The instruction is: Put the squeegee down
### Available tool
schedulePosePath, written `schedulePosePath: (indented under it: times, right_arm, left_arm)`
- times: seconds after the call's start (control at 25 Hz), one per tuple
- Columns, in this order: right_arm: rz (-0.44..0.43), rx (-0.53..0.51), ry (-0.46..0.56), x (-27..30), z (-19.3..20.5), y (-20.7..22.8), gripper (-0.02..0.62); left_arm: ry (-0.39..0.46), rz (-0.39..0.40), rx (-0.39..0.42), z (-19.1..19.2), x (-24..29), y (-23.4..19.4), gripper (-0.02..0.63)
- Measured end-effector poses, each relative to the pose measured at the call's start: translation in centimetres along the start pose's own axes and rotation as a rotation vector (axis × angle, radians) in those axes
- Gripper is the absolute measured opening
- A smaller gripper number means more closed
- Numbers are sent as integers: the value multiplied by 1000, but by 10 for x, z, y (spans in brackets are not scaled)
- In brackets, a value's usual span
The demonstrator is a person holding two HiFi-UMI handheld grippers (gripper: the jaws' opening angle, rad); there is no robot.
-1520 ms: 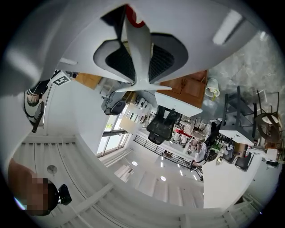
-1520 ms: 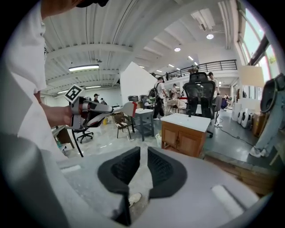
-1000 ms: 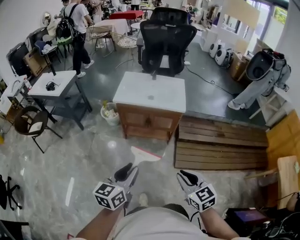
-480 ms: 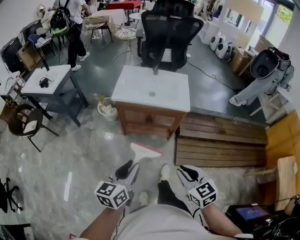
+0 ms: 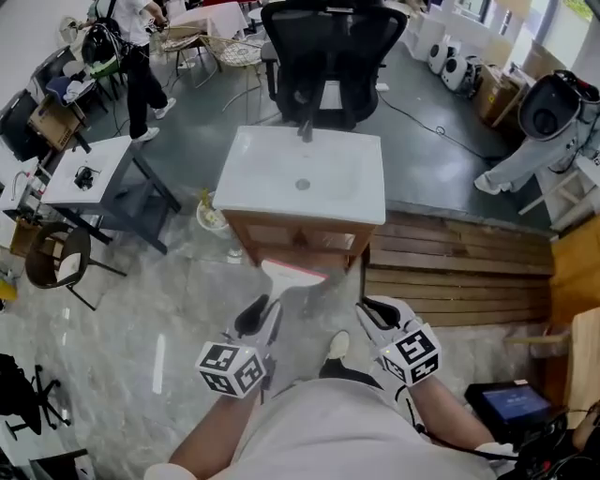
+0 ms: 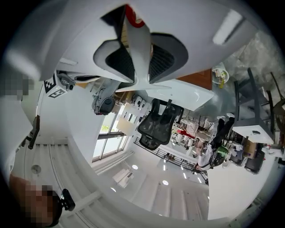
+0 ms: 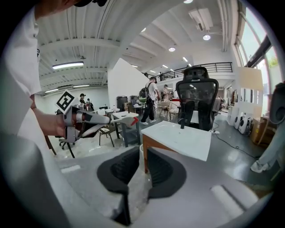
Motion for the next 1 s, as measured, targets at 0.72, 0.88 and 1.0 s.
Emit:
schedulePosePath:
  times: [0.72,0.88,1.0]
  right_arm:
    - [106,116,-14,26,-7,209,49]
    - [139,177,-32,33,-2,235,49]
    - [184,208,-44,40,-2,258,49]
  left_arm:
    - [-66,-21,51,-51,286,-13,112]
    - [-92,-2,58,-58,341,-24,112]
    - [-114,12,66,-63,385,-36,112]
Point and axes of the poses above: the fingertips, and each gripper's own axes: x forward along the fingers, y to its right, z out of its underside, the point moved 6 cm from there along -x, backward along the fingers, and after that the axes turned 4 degrees about z, right-handed, at the moved point
